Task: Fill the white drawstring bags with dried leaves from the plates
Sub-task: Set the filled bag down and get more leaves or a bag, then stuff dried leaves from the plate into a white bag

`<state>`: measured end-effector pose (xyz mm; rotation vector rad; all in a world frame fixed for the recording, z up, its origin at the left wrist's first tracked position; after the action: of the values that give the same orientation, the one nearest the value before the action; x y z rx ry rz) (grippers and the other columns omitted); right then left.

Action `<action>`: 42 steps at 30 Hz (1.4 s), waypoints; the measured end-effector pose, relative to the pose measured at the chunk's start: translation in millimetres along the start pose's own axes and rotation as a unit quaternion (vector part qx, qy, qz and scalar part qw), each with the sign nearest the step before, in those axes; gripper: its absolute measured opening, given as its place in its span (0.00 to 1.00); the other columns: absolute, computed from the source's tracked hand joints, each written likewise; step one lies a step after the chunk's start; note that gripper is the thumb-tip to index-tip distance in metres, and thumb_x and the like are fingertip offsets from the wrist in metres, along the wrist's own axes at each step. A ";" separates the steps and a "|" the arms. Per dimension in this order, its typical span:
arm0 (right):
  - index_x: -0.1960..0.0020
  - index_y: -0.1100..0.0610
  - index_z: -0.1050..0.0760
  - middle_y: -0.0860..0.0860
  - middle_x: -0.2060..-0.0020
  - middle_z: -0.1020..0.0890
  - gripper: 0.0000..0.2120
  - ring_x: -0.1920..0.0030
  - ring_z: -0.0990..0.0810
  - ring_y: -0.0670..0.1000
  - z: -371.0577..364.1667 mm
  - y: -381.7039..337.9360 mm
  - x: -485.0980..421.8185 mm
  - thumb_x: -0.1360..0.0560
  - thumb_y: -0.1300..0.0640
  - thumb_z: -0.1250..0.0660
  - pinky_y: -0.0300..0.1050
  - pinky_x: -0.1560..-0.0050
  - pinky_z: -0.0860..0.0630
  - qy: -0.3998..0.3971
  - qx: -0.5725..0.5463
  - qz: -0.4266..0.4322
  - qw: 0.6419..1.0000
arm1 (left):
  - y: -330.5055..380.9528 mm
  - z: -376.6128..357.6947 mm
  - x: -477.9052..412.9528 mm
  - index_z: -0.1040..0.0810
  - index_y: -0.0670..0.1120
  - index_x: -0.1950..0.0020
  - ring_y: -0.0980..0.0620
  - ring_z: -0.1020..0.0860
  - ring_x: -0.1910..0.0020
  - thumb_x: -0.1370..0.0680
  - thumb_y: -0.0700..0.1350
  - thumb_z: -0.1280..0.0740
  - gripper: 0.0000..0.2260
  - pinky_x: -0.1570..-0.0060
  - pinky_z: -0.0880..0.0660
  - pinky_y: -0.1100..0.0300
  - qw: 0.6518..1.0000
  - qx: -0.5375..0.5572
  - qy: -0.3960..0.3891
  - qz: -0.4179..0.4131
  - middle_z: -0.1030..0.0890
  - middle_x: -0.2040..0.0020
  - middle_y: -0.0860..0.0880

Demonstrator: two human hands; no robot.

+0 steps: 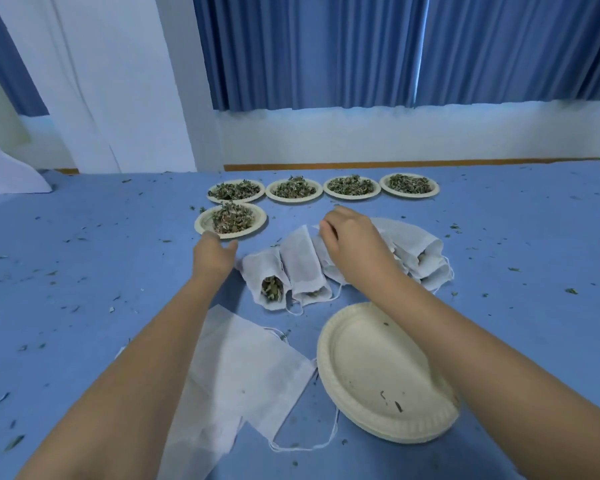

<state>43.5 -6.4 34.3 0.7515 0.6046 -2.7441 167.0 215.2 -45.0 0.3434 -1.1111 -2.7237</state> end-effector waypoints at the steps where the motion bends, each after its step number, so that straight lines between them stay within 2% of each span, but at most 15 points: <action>1: 0.58 0.60 0.29 0.54 0.60 0.30 0.13 0.60 0.28 0.55 -5.0 -2.9 -6.0 0.17 0.60 0.46 0.49 0.56 0.31 -0.013 -0.001 0.001 1.000 | -5.2 -0.1 -4.9 0.26 0.35 0.50 0.39 0.23 0.54 0.20 0.45 0.35 0.12 0.56 0.29 0.50 0.996 0.070 0.005 0.046 0.23 0.57 0.37; 4: 0.62 0.60 0.31 0.54 0.62 0.29 0.14 0.61 0.29 0.54 -19.1 -10.9 -19.4 0.18 0.60 0.45 0.48 0.57 0.31 -0.040 -0.012 -0.009 0.999 | -10.6 -1.5 -16.4 0.28 0.39 0.58 0.44 0.21 0.57 0.20 0.41 0.35 0.09 0.51 0.23 0.50 0.923 0.342 0.006 0.178 0.27 0.50 0.38; 6: 0.64 0.60 0.31 0.53 0.64 0.29 0.16 0.62 0.29 0.54 -28.4 -15.2 -22.1 0.19 0.60 0.44 0.49 0.58 0.30 -0.055 -0.021 -0.013 0.998 | -9.1 -2.3 -23.2 0.27 0.37 0.44 0.42 0.21 0.48 0.20 0.39 0.35 0.07 0.47 0.22 0.53 0.877 0.433 -0.005 0.210 0.30 0.46 0.42; 8: 0.67 0.60 0.33 0.52 0.66 0.31 0.17 0.63 0.30 0.54 -36.9 -16.4 -20.4 0.19 0.60 0.44 0.49 0.58 0.30 -0.073 -0.017 -0.012 0.997 | -9.2 -4.0 -30.3 0.32 0.37 0.31 0.42 0.22 0.41 0.20 0.38 0.35 0.18 0.43 0.23 0.52 0.854 0.469 -0.007 0.224 0.31 0.45 0.42; 13: 0.71 0.55 0.40 0.52 0.65 0.30 0.21 0.63 0.30 0.53 -48.7 -9.3 -10.3 0.19 0.58 0.43 0.44 0.62 0.38 -0.093 0.011 -0.004 0.996 | -9.9 -7.8 -42.9 0.36 0.36 0.27 0.45 0.21 0.42 0.20 0.36 0.36 0.22 0.45 0.22 0.55 0.837 0.489 0.010 0.245 0.26 0.42 0.40; 16: 0.70 0.58 0.38 0.54 0.65 0.30 0.19 0.62 0.31 0.54 -49.0 -3.0 -5.9 0.20 0.58 0.43 0.46 0.62 0.36 -0.100 0.004 -0.006 0.995 | -8.7 -11.5 -51.1 0.34 0.37 0.29 0.50 0.22 0.51 0.19 0.35 0.37 0.19 0.49 0.23 0.59 0.838 0.485 0.011 0.251 0.25 0.50 0.43; 19: 0.68 0.60 0.36 0.52 0.67 0.32 0.18 0.62 0.32 0.53 -48.0 1.5 -0.5 0.20 0.60 0.42 0.49 0.60 0.33 -0.101 -0.010 0.001 0.995 | -6.1 -14.7 -57.1 0.34 0.38 0.29 0.52 0.23 0.55 0.19 0.37 0.37 0.18 0.52 0.22 0.60 0.834 0.491 0.018 0.250 0.25 0.50 0.43; 24: 0.68 0.62 0.33 0.51 0.69 0.32 0.17 0.64 0.32 0.52 -51.4 10.7 5.1 0.21 0.60 0.42 0.48 0.62 0.35 -0.119 -0.021 -0.009 0.993 | 1.7 -23.9 -52.6 0.27 0.35 0.41 0.53 0.22 0.63 0.20 0.34 0.37 0.08 0.61 0.19 0.63 0.781 0.579 0.022 0.232 0.23 0.57 0.45; 26: 0.66 0.65 0.29 0.54 0.66 0.26 0.16 0.63 0.28 0.54 -51.7 14.6 5.4 0.21 0.60 0.42 0.51 0.59 0.29 -0.121 -0.047 -0.019 0.991 | 7.6 -23.4 -45.7 0.26 0.36 0.52 0.51 0.22 0.62 0.20 0.32 0.37 0.02 0.58 0.18 0.60 0.762 0.611 0.010 0.214 0.23 0.57 0.43; 28: 0.61 0.66 0.23 0.57 0.62 0.21 0.13 0.61 0.23 0.55 -48.7 18.6 5.4 0.22 0.62 0.40 0.51 0.57 0.26 -0.114 -0.094 -0.041 0.988 | 13.2 -20.2 -39.8 0.27 0.39 0.57 0.51 0.23 0.61 0.21 0.32 0.37 0.06 0.49 0.19 0.56 0.747 0.635 -0.001 0.200 0.25 0.58 0.43; 30: 0.60 0.64 0.19 0.52 0.64 0.19 0.08 0.64 0.22 0.50 -41.6 22.4 8.0 0.25 0.65 0.35 0.40 0.59 0.24 -0.083 -0.164 -0.070 0.980 | 21.3 -11.8 -29.2 0.27 0.39 0.57 0.51 0.25 0.62 0.20 0.32 0.38 0.07 0.47 0.20 0.56 0.742 0.645 -0.032 0.178 0.26 0.59 0.44; 33: 0.61 0.61 0.18 0.43 0.72 0.22 0.06 0.72 0.25 0.41 -24.7 32.6 16.6 0.28 0.69 0.31 0.29 0.66 0.29 -0.012 -0.244 -0.119 0.962 | 33.6 5.0 -4.8 0.27 0.39 0.54 0.54 0.24 0.66 0.19 0.34 0.38 0.05 0.55 0.19 0.62 0.749 0.636 -0.118 0.145 0.27 0.64 0.47; 35: 0.61 0.61 0.19 0.47 0.73 0.21 0.07 0.74 0.24 0.42 -13.9 43.9 25.5 0.27 0.70 0.32 0.32 0.68 0.28 0.010 -0.314 -0.164 0.935 | 40.9 18.6 17.7 0.26 0.38 0.51 0.56 0.21 0.71 0.19 0.35 0.38 0.03 0.58 0.18 0.62 0.760 0.614 -0.178 0.117 0.25 0.67 0.48; 38: 0.60 0.61 0.20 0.55 0.71 0.21 0.11 0.73 0.22 0.48 3.7 53.8 39.6 0.22 0.68 0.38 0.40 0.74 0.24 0.029 -0.412 -0.230 0.881 | 49.5 37.1 57.7 0.22 0.38 0.50 0.56 0.17 0.64 0.22 0.36 0.35 0.03 0.63 0.20 0.66 0.778 0.563 -0.269 0.075 0.16 0.62 0.47; 42: 0.55 0.63 0.23 0.54 0.76 0.23 0.15 0.77 0.24 0.51 25.5 63.8 55.5 0.18 0.58 0.45 0.41 0.80 0.29 0.022 -0.478 -0.316 0.819 | 57.2 39.5 111.5 0.19 0.38 0.54 0.55 0.17 0.64 0.30 0.39 0.31 0.07 0.66 0.21 0.66 0.764 0.522 -0.371 0.079 0.16 0.59 0.46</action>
<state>6.4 -80.7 4.0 0.3651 2.3245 -2.3248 53.7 173.1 6.6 -0.7649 -2.6304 -1.7621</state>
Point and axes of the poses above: each hand's wrist, its own x-axis away from the middle knuckle, its own z-axis out of the back of the hand, y = z × x, the point moved 3 cm from there along -x, towards the middle knuckle
